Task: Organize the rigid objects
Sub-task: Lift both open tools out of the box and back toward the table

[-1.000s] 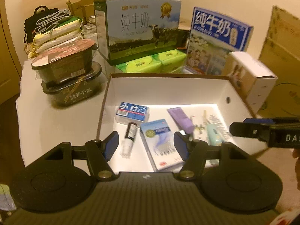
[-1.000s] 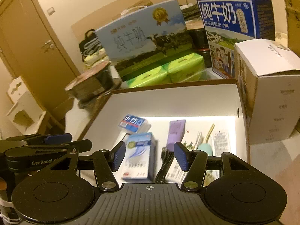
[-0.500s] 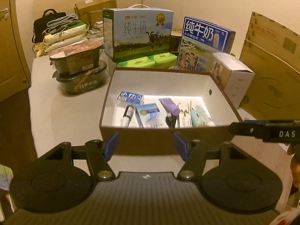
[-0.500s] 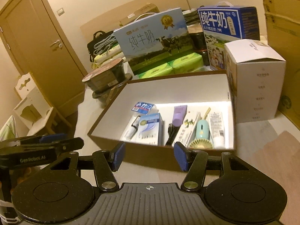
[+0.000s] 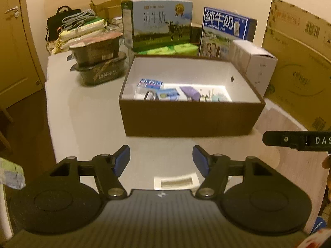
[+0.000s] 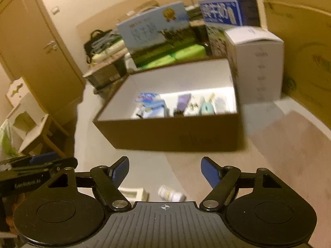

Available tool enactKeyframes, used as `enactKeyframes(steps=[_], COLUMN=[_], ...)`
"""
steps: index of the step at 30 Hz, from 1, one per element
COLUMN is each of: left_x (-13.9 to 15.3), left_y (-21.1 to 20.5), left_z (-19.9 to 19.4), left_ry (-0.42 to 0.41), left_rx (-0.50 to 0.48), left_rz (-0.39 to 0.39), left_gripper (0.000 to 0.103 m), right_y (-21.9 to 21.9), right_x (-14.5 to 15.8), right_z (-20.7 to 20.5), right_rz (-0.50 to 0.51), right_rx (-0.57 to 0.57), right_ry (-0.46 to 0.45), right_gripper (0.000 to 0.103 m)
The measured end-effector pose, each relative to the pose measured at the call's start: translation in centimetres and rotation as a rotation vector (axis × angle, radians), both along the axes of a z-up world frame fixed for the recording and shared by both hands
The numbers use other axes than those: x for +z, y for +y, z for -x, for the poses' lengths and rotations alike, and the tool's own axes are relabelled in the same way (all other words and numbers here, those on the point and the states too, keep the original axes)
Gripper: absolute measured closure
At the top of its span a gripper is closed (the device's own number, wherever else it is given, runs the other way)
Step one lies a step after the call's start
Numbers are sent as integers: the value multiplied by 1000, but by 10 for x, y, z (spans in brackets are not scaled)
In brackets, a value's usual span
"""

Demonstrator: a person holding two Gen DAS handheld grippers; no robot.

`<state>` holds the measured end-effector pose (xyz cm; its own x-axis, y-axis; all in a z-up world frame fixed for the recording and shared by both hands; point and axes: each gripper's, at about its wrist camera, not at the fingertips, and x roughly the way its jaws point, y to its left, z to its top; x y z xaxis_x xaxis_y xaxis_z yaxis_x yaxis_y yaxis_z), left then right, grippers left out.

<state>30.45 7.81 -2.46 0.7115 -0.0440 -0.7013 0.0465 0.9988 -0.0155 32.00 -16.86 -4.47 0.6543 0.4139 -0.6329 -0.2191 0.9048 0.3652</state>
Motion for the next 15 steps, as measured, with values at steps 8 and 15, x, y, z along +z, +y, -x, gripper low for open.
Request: enactKeyframes(steps=[8, 15], left_x=[-18, -37], left_y=[-4, -7], left_z=[23, 33], left_ry=[42, 87], left_rx=[27, 32], left_rz=[32, 47], left_gripper=[34, 34], right_y=[4, 11], right_x=[-15, -40], right_z=[18, 34], right_rz=[38, 134], right_rx=[-14, 24], right_ry=[53, 62], right_gripper=[25, 25])
